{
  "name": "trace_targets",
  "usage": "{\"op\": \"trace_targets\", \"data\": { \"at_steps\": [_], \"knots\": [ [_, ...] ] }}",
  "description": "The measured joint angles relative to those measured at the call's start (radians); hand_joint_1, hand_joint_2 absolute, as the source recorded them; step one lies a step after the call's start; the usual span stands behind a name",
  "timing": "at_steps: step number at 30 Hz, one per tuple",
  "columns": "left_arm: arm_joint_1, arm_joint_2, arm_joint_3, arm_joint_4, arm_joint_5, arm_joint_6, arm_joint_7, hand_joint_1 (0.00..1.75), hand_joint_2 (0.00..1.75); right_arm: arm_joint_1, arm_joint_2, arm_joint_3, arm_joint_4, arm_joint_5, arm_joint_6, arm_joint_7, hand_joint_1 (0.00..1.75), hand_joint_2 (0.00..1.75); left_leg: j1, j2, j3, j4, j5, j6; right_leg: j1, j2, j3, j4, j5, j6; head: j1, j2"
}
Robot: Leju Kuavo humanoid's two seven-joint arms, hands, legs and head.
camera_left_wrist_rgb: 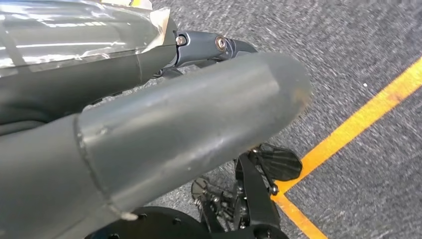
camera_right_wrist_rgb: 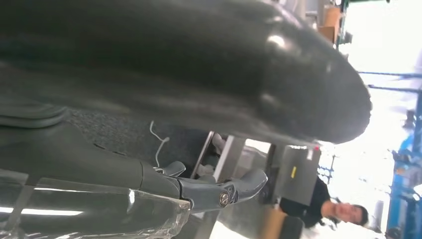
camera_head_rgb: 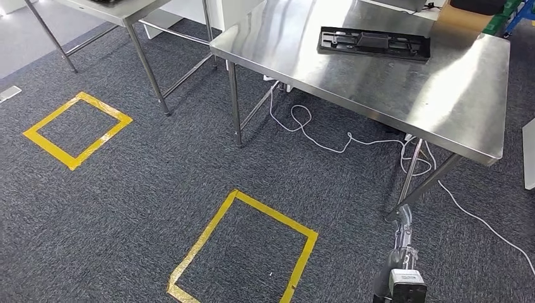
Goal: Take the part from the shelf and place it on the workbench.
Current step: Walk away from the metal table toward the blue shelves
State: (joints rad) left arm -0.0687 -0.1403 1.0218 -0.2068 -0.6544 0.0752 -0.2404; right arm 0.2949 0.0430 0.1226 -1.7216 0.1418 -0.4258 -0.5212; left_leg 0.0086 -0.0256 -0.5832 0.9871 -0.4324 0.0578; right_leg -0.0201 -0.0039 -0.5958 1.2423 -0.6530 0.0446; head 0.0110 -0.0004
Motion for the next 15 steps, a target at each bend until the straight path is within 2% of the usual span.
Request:
{"op": "trace_targets", "data": {
  "at_steps": [2,3,4,5,6,7,9,10,12,13,14,15],
  "knots": [
    [0.0,-0.001,0.0,0.0,0.003,0.001,-0.001,0.0,0.0,-0.008,-0.001,-0.003,0.017,-0.007,0.008,0.0,0.0,0.0,0.006,-0.017,-0.002,0.005,0.003,-0.011,-0.014,0.013,0.063,-0.135,0.065,0.027,0.001,0.0],
    [0.0,-0.002,0.001,0.0,0.003,0.002,-0.002,0.0,0.0,-0.013,-0.001,-0.005,0.027,-0.01,0.011,-0.001,0.0,0.0,0.007,-0.025,-0.004,0.009,0.003,-0.019,-0.016,0.025,0.091,-0.2,0.094,0.033,0.002,0.0],
    [0.001,-0.002,0.001,0.0,0.003,0.003,-0.004,0.0,0.0,-0.017,-0.001,-0.006,0.036,-0.013,0.013,-0.002,0.0,0.0,0.007,-0.033,-0.007,0.013,0.004,-0.027,-0.017,0.033,0.108,-0.243,0.114,0.031,0.003,0.0],
    [0.001,-0.003,0.001,0.0,0.004,0.005,-0.005,0.0,0.0,-0.022,0.0,-0.008,0.044,-0.015,0.013,-0.002,0.0,0.0,0.006,-0.039,-0.01,0.015,0.006,-0.036,-0.015,0.039,0.112,-0.257,0.122,0.024,0.003,0.0],
    [0.003,-0.003,0.001,0.0,0.004,0.007,-0.005,0.0,0.0,-0.027,0.0,-0.011,0.053,-0.017,0.013,-0.003,0.0,0.0,0.006,-0.044,-0.013,0.015,0.01,-0.043,-0.009,0.035,0.11,-0.253,0.125,0.014,0.003,0.0],
    [0.004,-0.004,0.001,0.0,0.002,0.01,-0.004,0.0,0.0,-0.033,0.001,-0.014,0.059,-0.019,0.013,-0.003,0.0,0.0,0.008,-0.049,-0.015,0.014,0.013,-0.049,-0.01,0.028,0.109,-0.252,0.128,0.004,0.002,0.0],
    [0.007,-0.005,0.001,0.0,-0.003,0.018,0.004,0.0,0.0,-0.048,0.002,-0.018,0.071,-0.021,0.013,-0.002,0.0,0.0,0.012,-0.036,-0.03,0.035,-0.002,-0.057,-0.012,0.015,0.11,-0.253,0.137,-0.013,0.0,0.0],
    [0.007,-0.005,0.001,0.0,-0.006,0.022,0.009,0.0,0.0,-0.054,0.004,-0.019,0.077,-0.022,0.012,-0.001,0.0,0.0,0.013,-0.021,-0.048,0.074,-0.027,-0.06,-0.012,0.007,0.108,-0.254,0.14,-0.021,-0.002,0.0],
    [0.006,-0.005,0.001,0.0,-0.007,0.027,0.016,0.0,0.0,-0.058,0.005,-0.023,0.092,-0.027,0.012,0.0,0.0,0.0,0.013,0.011,-0.109,0.207,-0.099,-0.064,-0.004,-0.013,0.102,-0.254,0.144,-0.032,-0.006,0.0],
    [0.006,-0.005,0.002,0.0,-0.007,0.028,0.018,0.0,0.0,-0.059,0.006,-0.024,0.1,-0.029,0.012,0.001,0.0,0.0,0.012,0.017,-0.138,0.272,-0.125,-0.065,0.0,-0.023,0.1,-0.253,0.144,-0.034,-0.006,0.0],
    [0.007,-0.005,0.002,0.0,-0.007,0.029,0.02,0.0,0.0,-0.06,0.006,-0.026,0.109,-0.032,0.013,0.001,0.0,0.0,0.012,0.02,-0.153,0.309,-0.135,-0.064,0.005,-0.033,0.097,-0.253,0.144,-0.035,-0.006,0.0],
    [0.008,-0.005,0.002,0.0,-0.007,0.029,0.021,0.0,0.0,-0.063,0.006,-0.027,0.117,-0.033,0.013,0.002,0.0,0.0,0.012,0.022,-0.147,0.303,-0.124,-0.06,0.008,-0.043,0.096,-0.253,0.144,-0.037,-0.006,0.0]
  ]
}}
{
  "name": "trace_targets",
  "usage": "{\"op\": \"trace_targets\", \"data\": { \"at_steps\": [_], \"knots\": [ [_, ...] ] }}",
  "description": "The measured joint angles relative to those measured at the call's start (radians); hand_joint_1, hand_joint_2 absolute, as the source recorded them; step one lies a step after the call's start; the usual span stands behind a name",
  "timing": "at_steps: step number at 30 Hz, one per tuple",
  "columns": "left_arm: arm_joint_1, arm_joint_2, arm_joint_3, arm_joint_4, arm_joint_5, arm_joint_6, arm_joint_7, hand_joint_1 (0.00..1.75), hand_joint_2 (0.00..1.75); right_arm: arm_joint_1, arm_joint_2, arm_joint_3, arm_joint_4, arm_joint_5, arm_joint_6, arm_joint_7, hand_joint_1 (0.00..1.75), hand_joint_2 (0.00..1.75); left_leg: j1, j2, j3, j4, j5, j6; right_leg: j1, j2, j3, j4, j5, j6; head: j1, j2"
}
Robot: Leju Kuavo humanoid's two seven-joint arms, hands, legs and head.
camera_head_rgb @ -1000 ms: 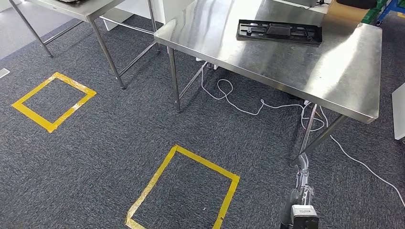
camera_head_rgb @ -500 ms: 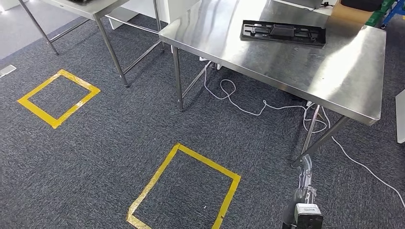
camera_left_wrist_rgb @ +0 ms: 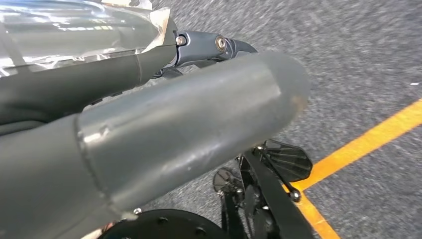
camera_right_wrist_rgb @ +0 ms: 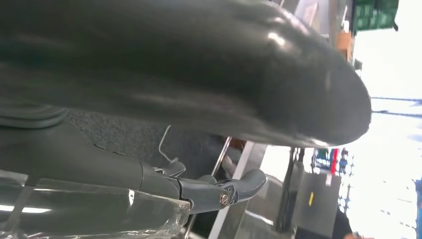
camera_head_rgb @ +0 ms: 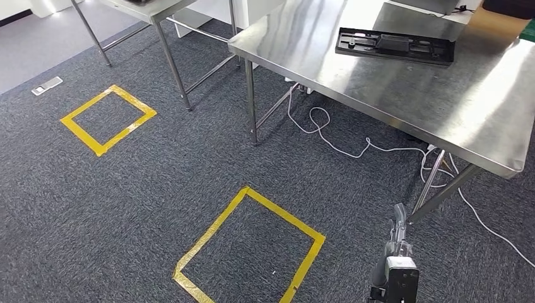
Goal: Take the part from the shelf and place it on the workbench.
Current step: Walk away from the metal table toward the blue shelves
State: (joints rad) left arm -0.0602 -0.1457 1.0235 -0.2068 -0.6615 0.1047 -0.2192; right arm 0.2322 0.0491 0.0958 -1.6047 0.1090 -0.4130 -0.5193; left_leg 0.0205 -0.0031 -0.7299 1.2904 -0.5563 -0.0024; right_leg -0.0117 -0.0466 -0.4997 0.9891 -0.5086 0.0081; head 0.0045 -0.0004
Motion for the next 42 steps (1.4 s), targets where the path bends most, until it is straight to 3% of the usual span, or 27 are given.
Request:
{"op": "trace_targets", "data": {
  "at_steps": [2,4,6,8,10,12,13,14,15,16,18,20,23,25,27,29,30,31,33,35,36,38,40,42],
  "knots": [
    [0.002,0.0,0.0,0.0,0.0,0.001,0.001,0.0,0.0,-0.01,0.0,0.0,0.017,0.001,0.0,0.002,0.0,0.0,-0.005,0.018,0.068,-0.115,0.056,0.015,0.006,-0.016,0.001,0.0,-0.001,-0.001,0.0,0.0],
    [-0.001,0.0,0.0,0.0,0.0,0.001,0.0,0.0,0.0,-0.022,0.001,-0.002,0.036,0.005,0.0,0.004,0.0,0.0,-0.016,0.051,0.134,-0.237,0.09,0.031,0.013,-0.031,0.001,0.0,-0.002,0.0,0.001,0.0],
    [-0.004,0.0,0.001,0.0,0.0,0.001,-0.001,0.0,0.0,-0.03,0.001,-0.004,0.052,0.008,-0.002,0.005,0.0,0.0,-0.027,0.058,0.147,-0.273,0.092,0.039,0.018,-0.047,-0.001,-0.001,-0.003,0.003,0.001,0.0],
    [-0.002,-0.001,0.002,0.0,0.0,0.001,-0.002,0.0,0.0,-0.037,0.002,-0.006,0.062,0.009,-0.002,0.005,0.0,0.0,-0.026,0.038,0.147,-0.283,0.1,0.047,0.02,-0.058,-0.002,0.002,-0.007,0.008,0.001,0.0],
    [-0.002,-0.003,0.004,0.0,0.0,0.001,-0.002,0.0,0.0,-0.044,0.002,-0.008,0.069,0.011,-0.002,0.005,0.0,0.0,-0.02,0.021,0.152,-0.299,0.111,0.058,0.02,-0.026,-0.022,0.046,-0.035,0.009,0.002,0.0],
    [-0.004,-0.004,0.005,0.0,0.0,0.001,-0.002,0.0,0.0,-0.044,0.002,-0.012,0.077,0.012,-0.002,0.006,0.0,0.0,-0.018,0.001,0.152,-0.305,0.118,0.065,0.013,0.024,-0.08,0.17,-0.091,0.006,0.005,0.0],
    [-0.005,-0.004,0.005,0.0,0.0,0.001,-0.002,0.0,0.0,-0.043,0.002,-0.013,0.083,0.011,-0.003,0.006,0.0,0.0,-0.018,-0.01,0.15,-0.305,0.119,0.065,0.009,0.037,-0.114,0.24,-0.116,0.006,0.006,0.0],
    [-0.004,-0.004,0.006,0.0,0.0,0.001,-0.002,0.0,0.0,-0.043,0.002,-0.015,0.088,0.011,-0.003,0.006,0.0,0.0,-0.018,-0.023,0.149,-0.304,0.119,0.065,0.006,0.041,-0.137,0.284,-0.128,0.011,0.007,0.0],
    [-0.004,-0.004,0.006,0.0,0.0,0.001,-0.002,0.0,0.0,-0.043,0.002,-0.015,0.092,0.011,-0.003,0.006,0.0,0.0,-0.018,-0.036,0.149,-0.304,0.12,0.064,0.004,0.043,-0.142,0.29,-0.122,0.02,0.007,0.0],
    [-0.003,-0.005,0.007,0.0,0.0,0.001,-0.002,0.0,0.0,-0.043,0.002,-0.016,0.096,0.011,-0.003,0.006,0.0,0.0,-0.017,-0.048,0.15,-0.303,0.12,0.063,0.001,0.044,-0.127,0.255,-0.099,0.031,0.007,0.0],
    [-0.003,-0.006,0.007,0.0,0.0,0.001,-0.002,0.0,0.0,-0.045,0.001,-0.017,0.101,0.011,-0.003,0.006,0.0,0.0,-0.018,-0.073,0.151,-0.299,0.12,0.058,-0.008,0.068,-0.064,0.111,-0.034,0.049,0.008,0.0],
    [-0.003,-0.006,0.008,0.0,0.0,0.001,-0.002,0.0,0.0,-0.046,0.001,-0.018,0.105,0.011,-0.003,0.006,0.0,0.0,-0.021,-0.092,0.148,-0.294,0.118,0.049,-0.011,0.088,-0.024,0.013,0.003,0.048,0.008,0.0],
    [0.001,-0.006,0.008,0.0,0.0,0.001,-0.002,0.0,0.0,-0.049,0.001,-0.018,0.109,0.012,-0.003,0.006,0.0,0.0,-0.018,-0.108,0.138,-0.29,0.119,0.032,-0.009,0.073,-0.016,0.0,0.01,0.026,0.006,0.0],
    [0.004,-0.006,0.008,0.0,0.0,0.002,-0.002,0.0,0.0,-0.053,0.002,-0.019,0.11,0.017,-0.006,0.009,0.0,0.0,-0.015,-0.075,0.117,-0.249,0.093,0.023,-0.015,0.055,-0.012,-0.004,0.015,0.008,0.002,0.0],
    [0.003,-0.006,0.008,0.0,-0.003,0.001,-0.003,0.0,0.0,-0.057,0.004,-0.019,0.12,0.028,-0.016,0.023,0.0,0.0,-0.012,-0.025,0.062,-0.132,0.03,0.013,-0.015,0.035,-0.011,-0.007,0.015,-0.004,-0.003,0.0],
    [0.002,-0.006,0.008,0.0,-0.009,0.001,-0.006,0.0,0.0,-0.07,0.006,-0.022,0.152,0.045,-0.033,0.044,0.0,0.0,-0.005,-0.007,0.003,-0.013,-0.016,0.004,-0.011,0.012,-0.011,-0.006,0.013,-0.007,-0.006,0.0],
    [0.003,-0.006,0.008,0.0,-0.012,0.001,-0.007,0.0,0.0,-0.085,0.006,-0.024,0.183,0.057,-0.043,0.056,0.0,0.0,-0.002,-0.003,-0.007,0.006,-0.014,0.001,-0.011,0.002,-0.011,-0.006,0.013,-0.008,-0.006,0.0],
    [0.003,-0.006,0.008,0.0,-0.015,0.001,-0.008,0.0,0.0,-0.105,0.006,-0.027,0.23,0.072,-0.056,0.07,0.0,0.0,0.002,0.001,0.003,-0.016,0.006,-0.001,-0.011,-0.007,-0.01,-0.006,0.012,-0.008,-0.006,0.0],
    [0.002,-0.006,0.009,0.0,-0.021,0.001,-0.008,0.0,0.0,-0.167,0.006,-0.035,0.372,0.123,-0.1,0.101,0.0,0.0,0.006,0.031,0.073,-0.15,0.069,-0.003,-0.011,-0.022,-0.007,-0.006,0.009,-0.004,-0.007,0.0],
    [-0.003,-0.007,0.009,0.0,-0.025,0.001,-0.004,0.0,0.0,-0.241,0.003,-0.04,0.567,0.221,-0.169,0.151,0.0,0.0,0.003,0.057,0.131,-0.258,0.103,0.0,-0.004,-0.033,-0.004,-0.006,0.005,0.006,-0.006,0.0],
    [-0.006,-0.007,0.008,0.0,-0.027,0.002,-0.001,0.0,0.0,-0.275,0.001,-0.039,0.664,0.277,-0.195,0.189,0.0,0.0,-0.001,0.059,0.139,-0.276,0.104,0.003,0.001,-0.04,-0.002,-0.007,0.003,0.012,-0.006,0.0],
    [-0.008,-0.009,0.009,0.0,-0.03,0.002,0.005,0.0,0.0,-0.324,-0.001,-0.021,0.837,0.401,-0.185,0.33,0.0,0.0,-0.007,0.035,0.138,-0.28,0.106,0.015,0.006,-0.057,0.004,-0.011,0.001,0.026,-0.003,0.0],
    [-0.009,-0.011,0.009,0.0,-0.032,0.003,0.013,0.0,0.0,-0.345,0.001,0.018,0.977,0.528,-0.115,0.542,0.0,0.0,-0.007,0.014,0.142,-0.291,0.113,0.032,0.005,-0.035,-0.003,0.013,-0.019,0.034,-0.002,0.0],
    [-0.011,-0.012,0.009,0.0,-0.034,0.003,0.02,0.0,0.0,-0.336,0.004,0.051,1.093,0.596,-0.044,0.706,0.0,0.0,-0.006,-0.012,0.144,-0.297,0.118,0.044,-0.001,0.014,-0.053,0.12,-0.073,0.027,0.002,0.0]
  ]
}}
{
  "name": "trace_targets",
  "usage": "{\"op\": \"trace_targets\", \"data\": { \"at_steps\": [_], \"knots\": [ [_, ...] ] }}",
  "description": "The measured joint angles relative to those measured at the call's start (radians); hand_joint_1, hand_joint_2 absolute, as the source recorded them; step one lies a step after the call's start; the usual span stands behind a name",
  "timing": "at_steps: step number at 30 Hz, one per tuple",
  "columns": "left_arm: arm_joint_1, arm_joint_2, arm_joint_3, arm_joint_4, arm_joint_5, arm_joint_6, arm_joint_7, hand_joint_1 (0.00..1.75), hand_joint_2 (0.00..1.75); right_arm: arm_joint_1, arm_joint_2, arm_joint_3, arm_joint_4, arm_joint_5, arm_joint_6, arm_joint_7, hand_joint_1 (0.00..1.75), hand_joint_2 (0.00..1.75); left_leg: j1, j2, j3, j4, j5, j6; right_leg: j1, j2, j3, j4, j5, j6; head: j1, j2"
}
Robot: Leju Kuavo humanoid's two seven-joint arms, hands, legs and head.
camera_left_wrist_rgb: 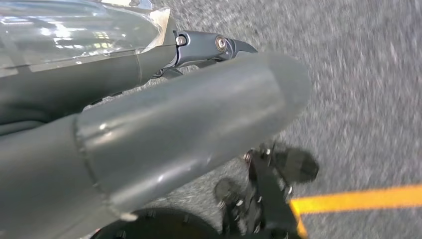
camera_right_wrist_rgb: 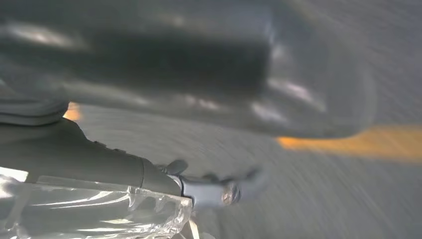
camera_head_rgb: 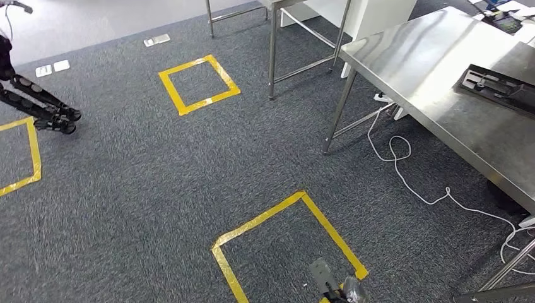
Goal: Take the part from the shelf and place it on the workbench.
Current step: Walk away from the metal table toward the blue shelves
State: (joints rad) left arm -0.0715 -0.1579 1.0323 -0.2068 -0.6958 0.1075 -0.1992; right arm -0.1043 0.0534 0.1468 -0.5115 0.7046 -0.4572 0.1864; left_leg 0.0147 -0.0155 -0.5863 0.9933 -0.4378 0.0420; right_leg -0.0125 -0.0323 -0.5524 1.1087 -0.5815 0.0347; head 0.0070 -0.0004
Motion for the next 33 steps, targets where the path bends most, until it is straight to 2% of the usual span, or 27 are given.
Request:
{"op": "trace_targets", "data": {
  "at_steps": [2,3,4,5,6,7,8,9,11,12,14,15,16,17,18,19,20,22,23,24,25,26,27,29,31,32,33],
  "knots": [
    [0.0,0.0,0.0,0.0,-0.005,0.0,0.008,0.0,0.0,0.022,0.004,0.013,0.094,0.009,0.062,0.08,0.0,0.0,-0.002,-0.032,-0.002,0.0,0.001,0.005,-0.003,0.023,-0.073,0.139,-0.05,-0.004,0.003,0.0],
    [0.001,0.0,0.0,0.0,-0.007,0.0,0.013,0.0,0.0,0.031,0.004,0.017,0.13,0.007,0.089,0.103,0.0,0.0,-0.004,-0.047,-0.002,0.001,0.0,0.005,-0.003,0.028,-0.096,0.173,-0.055,0.0,0.003,0.0],
    [0.003,-0.001,0.0,0.0,-0.009,0.002,0.018,0.0,0.0,0.038,0.004,0.021,0.16,0.004,0.114,0.121,0.0,0.0,-0.005,-0.061,-0.002,0.002,0.0,0.005,-0.003,0.031,-0.097,0.159,-0.039,0.008,0.004,0.0],
    [0.003,-0.001,0.0,0.0,-0.009,0.004,0.022,0.0,0.0,0.043,0.004,0.024,0.185,0.002,0.131,0.133,0.0,0.0,-0.005,-0.074,-0.001,0.003,0.0,0.004,-0.003,0.037,-0.077,0.106,-0.009,0.018,0.004,0.0],
    [0.003,-0.002,0.0,0.0,-0.009,0.006,0.026,0.0,0.0,0.046,0.006,0.027,0.205,0.001,0.142,0.14,0.0,0.0,-0.006,-0.085,-0.001,0.004,-0.001,0.003,-0.005,0.053,-0.046,0.03,0.026,0.026,0.004,0.0],
    [0.003,-0.003,0.001,0.0,-0.009,0.01,0.03,0.0,0.0,0.048,0.009,0.03,0.224,0.002,0.15,0.147,0.0,0.0,-0.008,-0.096,-0.001,0.008,-0.003,0.0,-0.005,0.071,-0.017,-0.039,0.055,0.027,0.004,0.0],
    [0.003,-0.003,0.002,0.0,-0.009,0.014,0.035,0.0,0.0,0.049,0.013,0.033,0.238,0.006,0.155,0.152,0.0,0.0,-0.01,-0.103,-0.002,0.011,-0.006,-0.005,-0.006,0.084,0.002,-0.085,0.073,0.023,0.004,0.0],
    [0.003,-0.004,0.003,0.0,-0.009,0.018,0.039,0.0,0.0,0.049,0.019,0.036,0.25,0.01,0.157,0.156,0.0,0.0,-0.011,-0.11,-0.004,0.013,-0.008,-0.009,-0.005,0.092,0.013,-0.107,0.081,0.015,0.004,0.0],
    [0.005,-0.004,0.009,0.0,-0.009,0.026,0.047,0.0,0.0,0.048,0.031,0.043,0.266,0.024,0.157,0.16,0.0,0.0,-0.01,-0.122,-0.007,0.013,-0.009,-0.02,-0.003,0.079,0.019,-0.11,0.085,-0.004,0.002,0.0],
    [0.006,-0.004,0.013,0.0,-0.009,0.03,0.049,0.0,0.0,0.046,0.036,0.048,0.269,0.031,0.157,0.161,0.0,0.0,-0.008,-0.114,-0.011,0.019,-0.012,-0.024,-0.004,0.071,0.022,-0.112,0.088,-0.012,0.002,0.0],
    [0.006,-0.005,0.02,0.0,-0.008,0.038,0.055,0.0,0.0,0.042,0.045,0.058,0.277,0.04,0.157,0.161,0.0,0.0,-0.007,-0.064,-0.036,0.078,-0.05,-0.032,-0.008,0.05,0.026,-0.117,0.091,-0.03,-0.002,0.0],
    [0.005,-0.006,0.022,0.0,-0.008,0.043,0.058,0.0,0.0,0.041,0.048,0.06,0.28,0.041,0.157,0.159,0.0,0.0,-0.005,-0.029,-0.062,0.136,-0.083,-0.036,-0.006,0.037,0.028,-0.118,0.091,-0.038,-0.004,0.0],
    [0.003,-0.007,0.024,0.0,-0.008,0.047,0.062,0.0,0.0,0.04,0.051,0.061,0.284,0.04,0.156,0.158,0.0,0.0,-0.003,-0.007,-0.095,0.205,-0.119,-0.04,-0.004,0.023,0.029,-0.118,0.089,-0.043,-0.006,0.0],
    [0.002,-0.008,0.025,0.0,-0.007,0.052,0.067,0.0,0.0,0.04,0.053,0.061,0.287,0.038,0.155,0.156,0.0,0.0,0.001,0.004,-0.124,0.265,-0.144,-0.045,-0.002,0.008,0.029,-0.118,0.087,-0.046,-0.006,0.0],
    [0.002,-0.009,0.026,0.0,-0.007,0.057,0.072,0.0,0.0,0.04,0.055,0.061,0.29,0.037,0.154,0.155,0.0,0.0,0.004,0.009,-0.14,0.298,-0.152,-0.048,0.0,-0.006,0.029,-0.118,0.086,-0.047,-0.006,0.0],
    [0.003,-0.009,0.028,0.0,-0.007,0.062,0.078,0.0,0.0,0.039,0.057,0.061,0.293,0.035,0.152,0.155,0.0,0.0,0.007,0.013,-0.138,0.294,-0.142,-0.05,0.001,-0.019,0.029,-0.118,0.085,-0.047,-0.006,0.0],
    [0.004,-0.009,0.03,0.0,-0.006,0.066,0.083,0.0,0.0,0.037,0.059,0.061,0.295,0.032,0.15,0.155,0.0,0.0,0.008,0.02,-0.112,0.249,-0.115,-0.051,0.001,-0.031,0.03,-0.118,0.083,-0.045,-0.006,0.0],
    [0.001,-0.009,0.034,0.0,-0.006,0.074,0.09,0.0,0.0,0.032,0.067,0.061,0.298,0.027,0.148,0.157,0.0,0.0,0.007,0.061,-0.032,0.111,-0.059,-0.047,0.005,-0.05,0.036,-0.117,0.078,-0.038,-0.007,0.0],
    [-0.002,-0.009,0.036,0.0,-0.006,0.077,0.093,0.0,0.0,0.031,0.071,0.061,0.299,0.025,0.145,0.158,0.0,0.0,0.004,0.079,-0.002,0.059,-0.044,-0.043,0.009,-0.058,0.037,-0.117,0.075,-0.033,-0.005,0.0],
    [-0.005,-0.009,0.038,0.0,-0.006,0.081,0.097,0.0,0.0,0.029,0.075,0.061,0.301,0.023,0.142,0.159,0.0,0.0,0.001,0.09,0.014,0.032,-0.039,-0.038,0.012,-0.067,0.041,-0.117,0.072,-0.027,-0.005,0.0],
    [-0.007,-0.01,0.04,0.0,-0.006,0.086,0.101,0.0,0.0,0.028,0.078,0.061,0.303,0.023,0.139,0.16,0.0,0.0,-0.004,0.088,0.017,0.025,-0.041,-0.033,0.014,-0.076,0.044,-0.118,0.069,-0.022,-0.003,0.0],
    [-0.008,-0.01,0.043,0.0,-0.006,0.09,0.105,0.0,0.0,0.026,0.081,0.061,0.304,0.023,0.137,0.161,0.0,0.0,-0.007,0.074,0.016,0.022,-0.039,-0.026,0.014,-0.086,0.049,-0.119,0.068,-0.016,-0.002,0.0],
    [-0.008,-0.01,0.045,0.0,-0.006,0.094,0.109,0.0,0.0,0.025,0.083,0.061,0.305,0.023,0.135,0.161,0.0,0.0,-0.007,0.063,0.018,0.016,-0.035,-0.019,0.013,-0.085,0.051,-0.116,0.064,-0.01,-0.003,0.0],
    [-0.008,-0.011,0.048,0.0,-0.006,0.098,0.113,0.0,0.0,0.026,0.086,0.061,0.307,0.024,0.134,0.161,0.0,0.0,-0.003,0.04,0.022,0.004,-0.023,-0.002,0.01,-0.043,0.032,-0.067,0.033,-0.009,0.0,0.0],
    [-0.011,-0.011,0.048,0.0,-0.006,0.1,0.114,0.0,0.0,0.028,0.087,0.061,0.311,0.025,0.134,0.161,0.0,0.0,-0.002,0.015,0.022,-0.001,-0.017,0.007,0.004,0.011,-0.028,0.062,-0.027,-0.018,0.005,0.0],
    [-0.012,-0.011,0.048,0.0,-0.006,0.102,0.115,0.0,0.0,0.03,0.087,0.061,0.314,0.026,0.134,0.161,0.0,0.0,-0.003,0.001,0.021,-0.001,-0.017,0.008,0.002,0.022,-0.062,0.129,-0.05,-0.019,0.006,0.0],
    [-0.013,-0.011,0.048,0.0,-0.005,0.105,0.118,0.0,0.0,0.031,0.088,0.061,0.316,0.028,0.135,0.161,0.0,0.0,-0.004,-0.015,0.02,0.0,-0.016,0.008,0.001,0.026,-0.086,0.173,-0.06,-0.015,0.007,0.0]
  ]
}}
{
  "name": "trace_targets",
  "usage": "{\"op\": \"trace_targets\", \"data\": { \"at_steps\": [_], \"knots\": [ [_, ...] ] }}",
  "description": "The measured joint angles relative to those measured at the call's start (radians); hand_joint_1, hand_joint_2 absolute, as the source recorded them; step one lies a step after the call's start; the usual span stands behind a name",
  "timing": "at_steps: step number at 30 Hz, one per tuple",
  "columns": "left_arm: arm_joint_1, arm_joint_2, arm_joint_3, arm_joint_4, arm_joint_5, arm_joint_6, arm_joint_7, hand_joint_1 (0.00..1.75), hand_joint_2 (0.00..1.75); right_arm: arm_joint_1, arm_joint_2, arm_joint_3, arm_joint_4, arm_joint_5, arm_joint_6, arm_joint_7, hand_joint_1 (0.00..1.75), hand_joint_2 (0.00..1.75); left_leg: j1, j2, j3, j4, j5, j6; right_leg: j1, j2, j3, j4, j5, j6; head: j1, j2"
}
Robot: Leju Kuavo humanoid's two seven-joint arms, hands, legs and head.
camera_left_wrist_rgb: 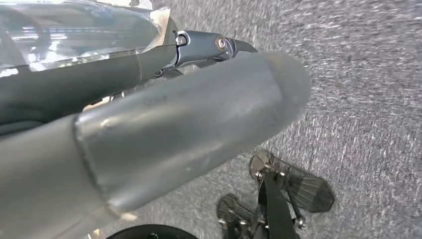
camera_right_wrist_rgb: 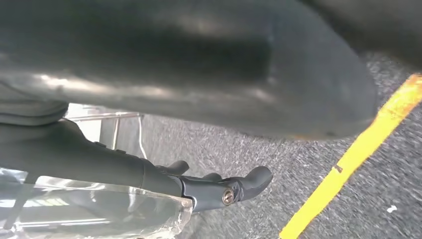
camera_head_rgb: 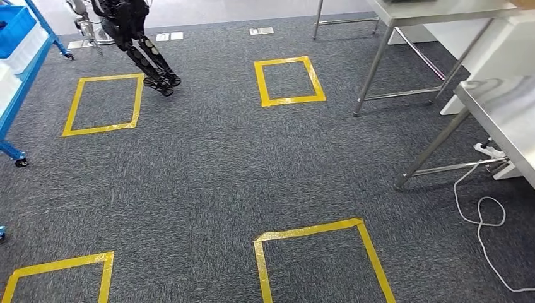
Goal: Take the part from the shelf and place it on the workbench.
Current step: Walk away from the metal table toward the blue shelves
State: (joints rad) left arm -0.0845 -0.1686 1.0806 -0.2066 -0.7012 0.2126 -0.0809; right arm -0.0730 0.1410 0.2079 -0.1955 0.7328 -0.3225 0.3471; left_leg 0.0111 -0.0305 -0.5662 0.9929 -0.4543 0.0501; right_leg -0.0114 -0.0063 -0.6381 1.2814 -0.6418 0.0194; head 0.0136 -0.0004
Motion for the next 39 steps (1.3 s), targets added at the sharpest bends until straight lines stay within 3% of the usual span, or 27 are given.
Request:
{"op": "trace_targets", "data": {
  "at_steps": [1,2,4,6,7,9,11,13,15,16,18,20,22,24,26,28,30,31,33,35,37,39],
  "knots": [
    [0.0,0.0,0.0,0.0,0.001,0.004,0.005,0.0,0.0,0.001,0.0,0.0,0.002,0.004,0.0,0.0,0.0,0.0,0.0,-0.015,0.001,0.001,0.0,0.0,-0.001,0.002,-0.007,0.005,0.008,0.008,0.0,0.0],
    [0.0,0.0,0.001,0.0,0.003,0.01,0.012,0.0,0.0,0.002,0.0,0.0,0.003,0.009,0.001,0.0,0.0,0.0,0.0,-0.03,0.002,0.001,0.0,-0.001,-0.002,0.005,0.006,-0.03,0.032,0.018,0.0,0.0],
    [0.0,0.0,0.004,0.0,0.01,0.023,0.023,0.0,0.0,0.001,0.0,0.0,0.005,0.022,0.006,0.0,0.0,0.0,-0.002,-0.058,0.004,0.006,-0.002,-0.006,-0.009,0.034,0.062,-0.17,0.098,0.037,0.001,0.0],
    [-0.001,0.0,0.011,0.0,0.017,0.037,0.029,0.0,0.0,-0.002,0.001,0.004,0.008,0.037,0.017,-0.002,0.0,0.0,-0.005,-0.08,0.0,0.012,-0.007,-0.016,-0.014,0.064,0.096,-0.262,0.135,0.034,0.0,0.0],
    [-0.001,0.0,0.016,0.0,0.02,0.042,0.029,0.0,0.0,-0.003,0.002,0.007,0.009,0.043,0.022,-0.004,0.0,0.0,-0.005,-0.088,-0.004,0.014,-0.007,-0.023,-0.012,0.068,0.101,-0.274,0.139,0.026,-0.001,0.0],
    [0.001,0.0,0.023,0.0,0.023,0.045,0.024,0.0,0.0,-0.007,0.005,0.014,0.009,0.051,0.027,-0.006,0.0,0.0,-0.002,-0.093,-0.011,0.018,-0.008,-0.033,-0.012,0.048,0.105,-0.275,0.143,0.009,-0.002,0.0],
    [0.002,0.0,0.026,0.0,0.018,0.032,0.011,0.0,0.0,-0.008,0.007,0.017,0.009,0.046,0.021,-0.009,0.0,0.0,0.0,-0.049,-0.033,0.063,-0.037,-0.04,-0.015,0.026,0.109,-0.279,0.147,-0.008,-0.005,0.0],
    [0.001,0.002,0.025,0.0,0.004,0.009,-0.004,0.0,0.0,-0.004,0.007,0.017,0.009,0.031,0.01,-0.014,0.0,0.0,0.001,0.006,-0.088,0.179,-0.1,-0.046,-0.011,0.001,0.11,-0.281,0.145,-0.02,-0.009,0.0],
    [0.003,0.004,0.024,0.0,-0.014,-0.015,-0.012,0.0,0.0,0.001,0.006,0.014,0.009,0.011,0.0,-0.019,0.0,0.0,0.005,0.023,-0.143,0.287,-0.142,-0.052,-0.004,-0.026,0.109,-0.281,0.142,-0.026,-0.01,0.0],
    [0.005,0.007,0.022,0.0,-0.026,-0.027,-0.015,0.0,0.0,0.003,0.005,0.009,0.009,-0.001,-0.006,-0.023,0.0,0.0,0.007,0.027,-0.147,0.294,-0.135,-0.054,-0.002,-0.039,0.109,-0.281,0.141,-0.027,-0.011,0.0],
    [0.009,0.016,0.015,0.0,-0.053,-0.052,-0.023,0.0,0.0,0.006,0.005,-0.006,0.009,-0.029,-0.019,-0.033,0.0,0.0,0.009,0.043,-0.095,0.198,-0.079,-0.053,0.0,-0.06,0.112,-0.28,0.138,-0.027,-0.011,0.0],
    [0.008,0.023,0.004,0.0,-0.071,-0.069,-0.031,0.0,0.0,0.007,0.004,-0.025,0.009,-0.049,-0.03,-0.043,0.0,0.0,0.006,0.082,-0.025,0.072,-0.035,-0.048,0.005,-0.076,0.117,-0.28,0.134,-0.021,-0.01,0.0],
    [0.006,0.028,-0.004,0.0,-0.078,-0.076,-0.035,0.0,0.0,0.009,0.003,-0.038,0.009,-0.056,-0.036,-0.047,0.0,0.0,-0.002,0.097,-0.003,0.029,-0.027,-0.04,0.011,-0.09,0.122,-0.281,0.13,-0.012,-0.008,0.0],
    [0.007,0.032,-0.007,0.0,-0.08,-0.078,-0.036,0.0,0.0,0.01,0.004,-0.047,0.009,-0.059,-0.038,-0.047,0.0,0.0,-0.003,0.075,-0.003,0.021,-0.022,-0.028,0.012,-0.104,0.126,-0.282,0.126,-0.002,-0.007,0.0],
    [0.007,0.034,-0.009,0.0,-0.08,-0.078,-0.037,0.0,0.0,0.012,0.004,-0.054,0.009,-0.06,-0.038,-0.047,0.0,0.0,0.0,0.054,0.004,0.006,-0.011,-0.012,0.011,-0.076,0.114,-0.244,0.1,0.002,-0.005,0.0],
    [0.006,0.035,-0.01,0.0,-0.08,-0.078,-0.037,0.0,0.0,0.014,0.003,-0.058,0.009,-0.06,-0.038,-0.048,0.0,0.0,0.001,0.031,0.007,-0.001,-0.005,-0.003,0.006,-0.023,0.062,-0.126,0.043,-0.006,-0.001,0.0],
    [0.005,0.036,-0.01,0.0,-0.081,-0.079,-0.037,0.0,0.0,0.017,0.002,-0.062,0.009,-0.061,-0.038,-0.048,0.0,0.0,0.001,0.004,0.005,0.0,-0.004,-0.002,0.004,-0.002,0.001,-0.004,0.0,-0.007,0.002,0.0],
    [0.006,0.036,-0.01,0.0,-0.082,-0.079,-0.037,0.0,0.0,0.018,0.001,-0.064,0.009,-0.061,-0.038,-0.048,0.0,0.0,0.0,-0.01,0.006,0.0,-0.004,-0.002,0.004,0.0,-0.01,0.013,0.001,-0.002,0.002,0.0],
    [0.007,0.035,-0.011,0.0,-0.083,-0.08,-0.038,0.0,0.0,0.016,-0.001,-0.067,0.009,-0.061,-0.038,-0.046,0.0,0.0,0.0,-0.039,0.009,0.001,-0.004,-0.004,0.0,0.008,0.025,-0.07,0.05,0.016,0.002,0.0],
    [0.006,0.034,-0.014,0.0,-0.085,-0.078,-0.037,0.0,0.0,0.012,-0.003,-0.071,0.01,-0.06,-0.035,-0.038,0.0,0.0,-0.002,-0.066,0.008,0.008,-0.008,-0.011,-0.008,0.044,0.083,-0.21,0.109,0.027,0.003,0.0],
    [0.005,0.033,-0.019,0.0,-0.09,-0.074,-0.036,0.0,0.0,0.007,-0.004,-0.075,0.01,-0.059,-0.033,-0.03,0.0,0.0,-0.003,-0.085,0.003,0.013,-0.009,-0.023,-0.011,0.066,0.108,-0.272,0.131,0.021,0.003,0.0],
    [0.007,0.033,-0.025,0.0,-0.095,-0.07,-0.036,0.0,0.0,0.002,-0.003,-0.078,0.01,-0.058,-0.033,-0.026,0.0,0.0,0.004,-0.097,-0.004,0.013,-0.007,-0.034,-0.008,0.049,0.111,-0.274,0.136,0.007,0.002,0.0]
  ]
}}
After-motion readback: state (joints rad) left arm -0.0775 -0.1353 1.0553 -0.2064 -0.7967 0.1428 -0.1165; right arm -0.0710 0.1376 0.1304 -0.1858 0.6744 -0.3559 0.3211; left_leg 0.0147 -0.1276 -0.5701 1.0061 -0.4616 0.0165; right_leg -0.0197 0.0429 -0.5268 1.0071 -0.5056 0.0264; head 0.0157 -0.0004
